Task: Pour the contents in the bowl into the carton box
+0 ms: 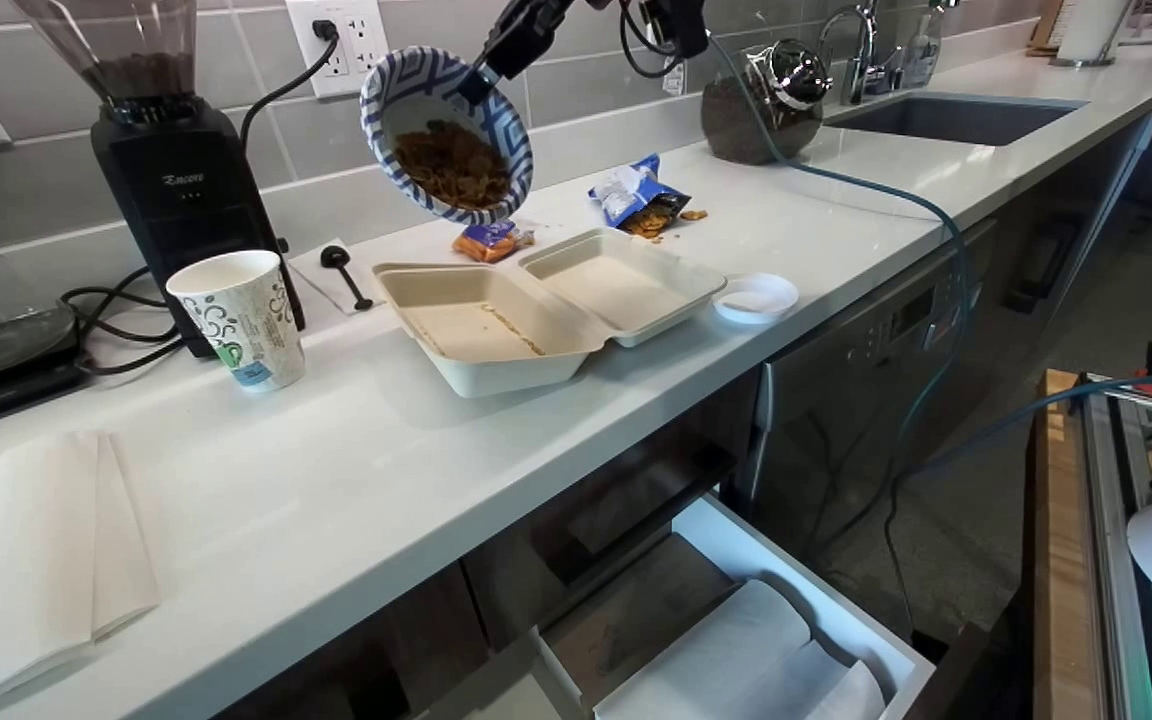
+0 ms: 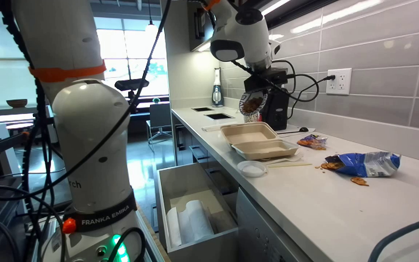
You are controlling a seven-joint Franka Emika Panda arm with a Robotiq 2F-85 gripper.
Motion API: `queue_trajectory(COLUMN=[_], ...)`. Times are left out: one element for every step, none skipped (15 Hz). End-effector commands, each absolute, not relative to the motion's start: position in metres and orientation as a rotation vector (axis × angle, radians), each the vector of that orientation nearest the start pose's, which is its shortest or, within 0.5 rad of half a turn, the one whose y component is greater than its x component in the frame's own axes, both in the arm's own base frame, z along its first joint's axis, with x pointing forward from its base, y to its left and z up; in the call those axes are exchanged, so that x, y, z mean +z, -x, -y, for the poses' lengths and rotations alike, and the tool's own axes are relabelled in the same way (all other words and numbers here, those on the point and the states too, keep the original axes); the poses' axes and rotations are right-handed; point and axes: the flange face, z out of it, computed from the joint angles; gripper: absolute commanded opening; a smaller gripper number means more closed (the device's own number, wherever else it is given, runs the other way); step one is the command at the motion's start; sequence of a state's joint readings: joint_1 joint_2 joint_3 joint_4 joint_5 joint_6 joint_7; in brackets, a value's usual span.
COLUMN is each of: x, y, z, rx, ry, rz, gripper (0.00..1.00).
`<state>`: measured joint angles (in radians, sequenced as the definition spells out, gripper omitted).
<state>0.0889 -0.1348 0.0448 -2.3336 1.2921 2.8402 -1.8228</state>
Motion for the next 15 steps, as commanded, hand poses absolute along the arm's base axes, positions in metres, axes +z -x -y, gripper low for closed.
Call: queue_trajectory(x=[0.439, 0.439, 0.440, 0.440, 0.440, 0.440, 0.440, 0.440, 0.440, 0.440, 0.440, 0.439, 0.439, 0.440, 0.440], y=[-0.511, -0.511, -0.511, -0.511, -0.512, -0.512, -0.512, -0.512, -0.513, -0.513, -0.512, -0.512, -0.512, -0.512, -0.512], z=[-0.025, -0.026, -0.027, -0.028, -0.029, -0.030, -0.031, -0.032, -0.033, -0.034, -0.034, -0.035, -0.035, -0.035, -0.034], rx=[-1.384, -1.401, -1.418, -1.432, -1.446, -1.462, -1.473, -1.486, -1.497, -1.509, -1.520, -1.530, -1.541, -1.555, -1.568], ry=[2.512, 2.500, 2.489, 2.480, 2.474, 2.470, 2.470, 2.466, 2.461, 2.459, 2.455, 2.445, 2.444, 2.440, 2.437], rz=[1.145, 1.154, 1.161, 1.168, 1.175, 1.188, 1.201, 1.213, 1.220, 1.229, 1.234, 1.239, 1.244, 1.250, 1.255], gripper=[0.03, 0.03, 0.03, 0.03, 0.03, 0.03, 0.03, 0.03, 0.03, 0.03, 0.03, 0.03, 0.03, 0.03, 0.03])
